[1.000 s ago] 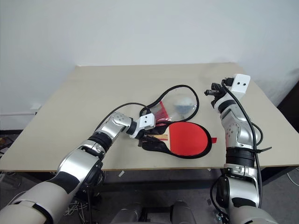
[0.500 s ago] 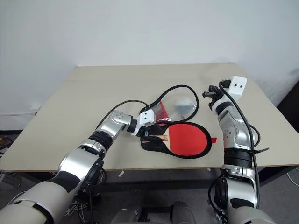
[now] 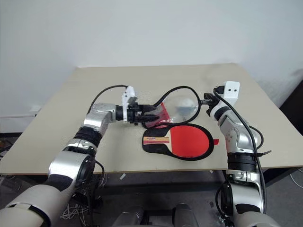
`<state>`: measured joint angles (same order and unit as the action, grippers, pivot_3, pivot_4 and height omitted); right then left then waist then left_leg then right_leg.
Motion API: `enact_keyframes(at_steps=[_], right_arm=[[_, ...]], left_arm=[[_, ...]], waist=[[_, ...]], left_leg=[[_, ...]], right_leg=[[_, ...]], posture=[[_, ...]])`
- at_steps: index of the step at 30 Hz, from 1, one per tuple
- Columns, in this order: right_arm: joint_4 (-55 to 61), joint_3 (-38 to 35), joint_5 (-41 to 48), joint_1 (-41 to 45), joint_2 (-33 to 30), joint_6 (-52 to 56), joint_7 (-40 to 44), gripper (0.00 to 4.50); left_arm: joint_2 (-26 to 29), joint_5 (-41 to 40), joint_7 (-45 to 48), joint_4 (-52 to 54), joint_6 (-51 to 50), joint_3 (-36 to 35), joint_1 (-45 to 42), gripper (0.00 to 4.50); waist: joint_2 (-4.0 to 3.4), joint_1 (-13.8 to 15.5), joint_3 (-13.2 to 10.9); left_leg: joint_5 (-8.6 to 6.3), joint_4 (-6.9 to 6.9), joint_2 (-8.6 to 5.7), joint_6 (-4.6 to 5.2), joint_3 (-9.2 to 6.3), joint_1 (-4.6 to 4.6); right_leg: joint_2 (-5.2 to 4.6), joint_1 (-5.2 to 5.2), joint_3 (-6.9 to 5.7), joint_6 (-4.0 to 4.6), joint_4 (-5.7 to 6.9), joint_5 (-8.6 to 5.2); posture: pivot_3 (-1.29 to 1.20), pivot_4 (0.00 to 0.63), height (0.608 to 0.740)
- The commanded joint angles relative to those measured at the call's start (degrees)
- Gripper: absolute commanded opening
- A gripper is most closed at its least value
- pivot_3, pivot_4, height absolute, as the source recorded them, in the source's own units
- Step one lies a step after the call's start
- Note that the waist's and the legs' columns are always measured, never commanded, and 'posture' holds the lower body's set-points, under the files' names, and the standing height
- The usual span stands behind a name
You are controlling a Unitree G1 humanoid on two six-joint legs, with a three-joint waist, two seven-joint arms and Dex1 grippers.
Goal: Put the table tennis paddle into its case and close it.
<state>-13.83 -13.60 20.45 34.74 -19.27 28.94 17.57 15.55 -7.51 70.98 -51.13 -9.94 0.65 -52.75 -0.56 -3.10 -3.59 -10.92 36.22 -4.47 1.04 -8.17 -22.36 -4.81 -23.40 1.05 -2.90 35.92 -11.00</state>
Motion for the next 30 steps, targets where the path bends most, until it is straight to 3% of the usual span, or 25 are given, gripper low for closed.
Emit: enact_keyframes(at_steps=[1,8,14,18,25,30], right_arm=[[3.4,0.1,0.3,-0.1,0.3,-0.1,-0.1,0.00],[4.7,0.3,0.7,-2.0,2.4,-0.1,-1.0,0.00],[5.1,0.0,0.9,-2.6,3.6,-0.4,-1.7,0.00],[5.6,0.0,0.8,-3.1,4.0,-0.4,-2.0,0.00],[5.3,0.1,0.6,-3.2,4.2,-0.5,-2.0,0.00],[4.9,0.1,0.5,-2.8,4.2,-0.6,-2.1,0.00]], left_arm=[[2.5,-1.9,-1.5,9.1,-4.5,-0.9,4.3,2.91],[4.9,-7.3,-6.0,22.0,-28.1,-1.8,9.6,2.91],[8.3,-9.6,-4.2,33.1,-37.2,2.4,15.4,2.91],[11.3,-6.1,-1.0,37.8,-24.6,7.6,18.9,2.91],[12.5,2.4,0.3,31.3,5.4,13.5,17.3,2.91],[11.9,2.6,4.9,30.1,15.1,16.1,17.9,2.91]], waist=[[0.00,0.0,0.0],[0.01,0.3,0.0],[-0.01,0.0,0.0],[-0.01,-0.1,0.0],[-0.01,0.4,0.0],[-0.01,0.4,0.0]], left_leg=[[0.00,0.00,0.00,0.00,-0.01,0.01],[0.00,0.16,-0.02,-0.01,-0.11,-0.01],[0.00,0.03,0.00,-0.02,-0.09,0.12],[-0.01,-0.02,0.03,-0.04,-0.02,0.18],[-0.12,-0.07,0.02,-0.23,0.12,0.30],[-0.01,-0.11,0.04,-0.04,0.42,0.31]], right_leg=[[0.00,0.02,0.00,0.00,0.01,0.00],[0.00,0.07,-0.02,0.02,0.08,0.01],[0.02,0.08,0.05,0.03,0.10,0.00],[0.04,0.05,0.08,0.09,0.16,0.01],[0.00,0.11,0.25,0.28,0.14,0.01],[0.00,0.03,0.43,0.27,0.11,0.01]], posture=[[0.00,0.000,0.740],[0.00,0.000,0.740],[0.00,0.000,0.740],[0.00,0.000,0.740],[0.00,0.000,0.740],[0.00,0.000,0.740]])
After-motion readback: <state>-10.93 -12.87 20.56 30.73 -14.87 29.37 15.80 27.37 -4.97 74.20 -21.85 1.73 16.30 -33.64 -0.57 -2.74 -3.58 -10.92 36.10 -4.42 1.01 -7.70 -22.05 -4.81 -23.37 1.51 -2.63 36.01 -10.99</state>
